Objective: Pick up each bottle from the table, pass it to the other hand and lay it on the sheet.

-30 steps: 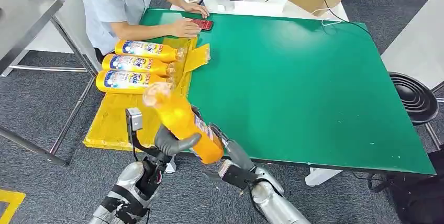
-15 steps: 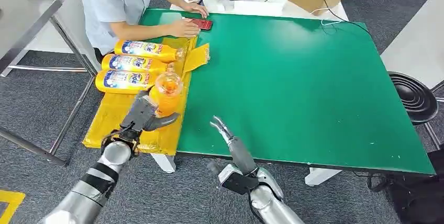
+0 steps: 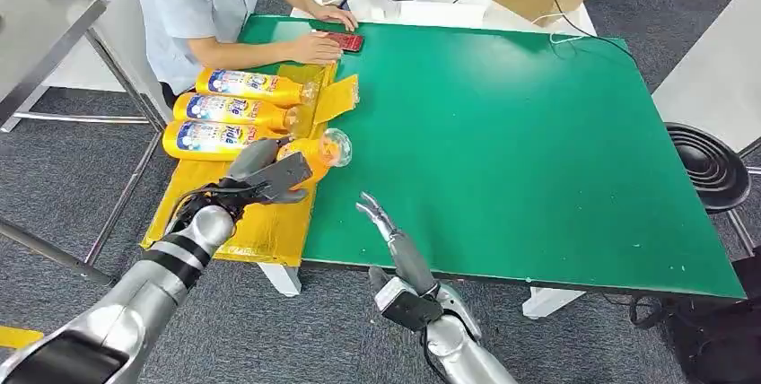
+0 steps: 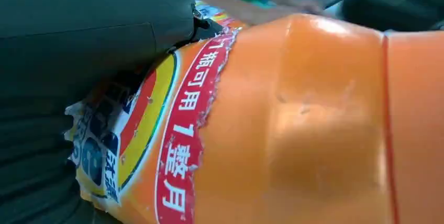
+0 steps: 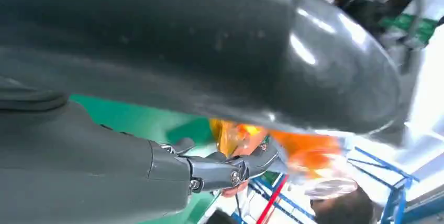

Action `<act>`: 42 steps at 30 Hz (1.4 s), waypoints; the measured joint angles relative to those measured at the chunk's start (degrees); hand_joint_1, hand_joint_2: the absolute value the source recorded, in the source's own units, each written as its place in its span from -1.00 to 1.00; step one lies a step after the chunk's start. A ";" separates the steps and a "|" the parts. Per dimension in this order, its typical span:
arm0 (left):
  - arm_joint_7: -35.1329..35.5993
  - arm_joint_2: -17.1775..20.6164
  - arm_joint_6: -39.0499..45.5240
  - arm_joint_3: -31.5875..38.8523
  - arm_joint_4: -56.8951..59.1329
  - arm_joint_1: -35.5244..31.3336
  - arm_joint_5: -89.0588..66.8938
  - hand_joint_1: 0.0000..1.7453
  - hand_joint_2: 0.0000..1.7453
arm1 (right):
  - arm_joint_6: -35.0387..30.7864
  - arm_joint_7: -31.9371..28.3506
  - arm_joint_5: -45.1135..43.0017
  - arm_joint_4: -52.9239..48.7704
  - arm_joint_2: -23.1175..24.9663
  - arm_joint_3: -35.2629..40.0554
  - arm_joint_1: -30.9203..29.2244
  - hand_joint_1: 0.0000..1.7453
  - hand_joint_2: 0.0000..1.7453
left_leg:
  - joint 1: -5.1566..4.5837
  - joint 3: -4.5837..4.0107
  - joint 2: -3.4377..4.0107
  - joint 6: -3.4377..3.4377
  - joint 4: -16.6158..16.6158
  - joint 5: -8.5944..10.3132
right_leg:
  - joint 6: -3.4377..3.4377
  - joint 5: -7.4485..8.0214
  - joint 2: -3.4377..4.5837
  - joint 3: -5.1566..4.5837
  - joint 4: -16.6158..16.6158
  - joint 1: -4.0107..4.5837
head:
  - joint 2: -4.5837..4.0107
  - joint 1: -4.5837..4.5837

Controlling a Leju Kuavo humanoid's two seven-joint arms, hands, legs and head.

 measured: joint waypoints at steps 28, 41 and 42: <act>3.54 -2.36 -0.20 -5.83 21.23 -7.51 -11.73 -0.66 1.00 | 2.80 0.00 -0.09 4.09 1.88 0.39 -0.66 -1.00 -1.00 | -0.02 0.24 0.00 -0.10 -0.01 0.02 | -0.01 -0.01 0.00 0.19 0.10 -0.02 | 0.00 0.00; 2.25 -3.17 -4.53 -4.59 22.65 -6.41 -6.00 -1.00 1.00 | 3.10 0.00 -0.48 6.05 2.29 1.09 -1.06 -1.00 -1.00 | -0.02 0.22 -0.05 -0.10 -0.01 0.02 | -0.01 -0.01 -0.01 0.21 0.10 -0.01 | 0.00 0.02; 2.01 -3.19 -4.55 -4.06 22.70 -6.36 -5.02 -1.00 1.00 | 3.10 0.00 -0.53 6.23 2.29 1.09 -1.07 -1.00 -1.00 | -0.02 0.22 -0.05 -0.10 -0.01 0.02 | -0.01 -0.01 -0.01 0.21 0.11 -0.01 | 0.00 0.02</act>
